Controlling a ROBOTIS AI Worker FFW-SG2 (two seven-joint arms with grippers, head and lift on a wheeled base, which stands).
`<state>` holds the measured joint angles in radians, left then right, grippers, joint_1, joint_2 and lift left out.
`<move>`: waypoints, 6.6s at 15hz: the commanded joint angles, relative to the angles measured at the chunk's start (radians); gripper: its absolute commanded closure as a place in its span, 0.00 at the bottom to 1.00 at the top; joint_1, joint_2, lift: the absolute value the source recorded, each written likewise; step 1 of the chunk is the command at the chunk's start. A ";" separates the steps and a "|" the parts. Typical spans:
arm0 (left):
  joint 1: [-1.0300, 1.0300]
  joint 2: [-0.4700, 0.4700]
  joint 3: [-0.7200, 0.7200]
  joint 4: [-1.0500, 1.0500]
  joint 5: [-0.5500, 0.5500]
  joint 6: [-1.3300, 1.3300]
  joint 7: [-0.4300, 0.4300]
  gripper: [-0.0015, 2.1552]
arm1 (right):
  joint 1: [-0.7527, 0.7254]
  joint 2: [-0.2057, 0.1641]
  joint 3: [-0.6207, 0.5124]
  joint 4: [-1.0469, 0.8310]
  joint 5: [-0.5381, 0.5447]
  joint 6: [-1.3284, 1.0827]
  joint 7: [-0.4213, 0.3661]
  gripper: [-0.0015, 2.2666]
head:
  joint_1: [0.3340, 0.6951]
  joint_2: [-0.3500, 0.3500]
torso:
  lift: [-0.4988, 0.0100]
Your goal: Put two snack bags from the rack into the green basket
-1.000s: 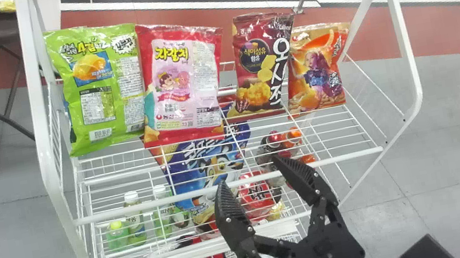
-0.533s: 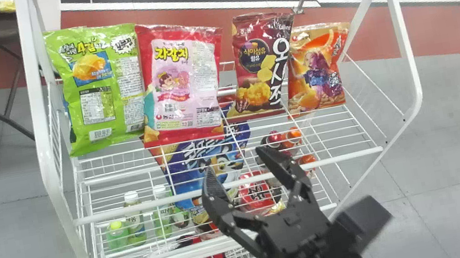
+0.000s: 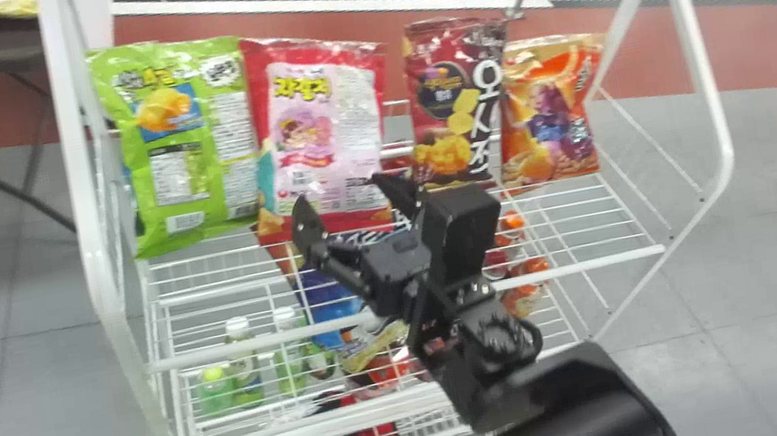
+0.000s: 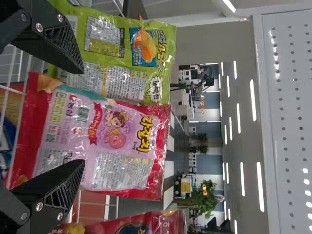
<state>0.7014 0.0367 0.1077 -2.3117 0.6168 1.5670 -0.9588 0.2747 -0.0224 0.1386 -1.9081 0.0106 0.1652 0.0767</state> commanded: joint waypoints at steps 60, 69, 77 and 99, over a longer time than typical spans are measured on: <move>-0.128 -0.018 0.007 0.055 0.026 0.004 0.045 0.68 | 0.356 -0.160 -0.244 -0.549 -0.551 0.871 0.060 0.03 | 1.00 0.07 | 0.97; -0.129 -0.011 -0.003 0.057 0.017 0.004 0.037 0.68 | 0.037 -0.145 -0.524 -0.105 -0.383 0.211 0.143 0.03 | 1.00 0.00 | 0.97; -0.117 0.003 -0.006 0.055 0.017 0.004 0.014 0.68 | -0.244 -0.172 -0.583 0.254 -0.167 0.138 0.196 0.03 | 1.00 0.00 | 0.97; -0.080 0.009 0.037 0.055 0.018 0.004 -0.024 0.68 | -0.400 -0.194 -0.579 0.504 -0.072 0.110 0.218 0.92 | 1.00 0.00 | 0.97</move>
<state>0.6193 0.0455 0.1448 -2.2535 0.6351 1.5670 -0.9833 -0.1769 -0.2182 -0.4323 -1.3382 -0.0257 0.2688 0.2951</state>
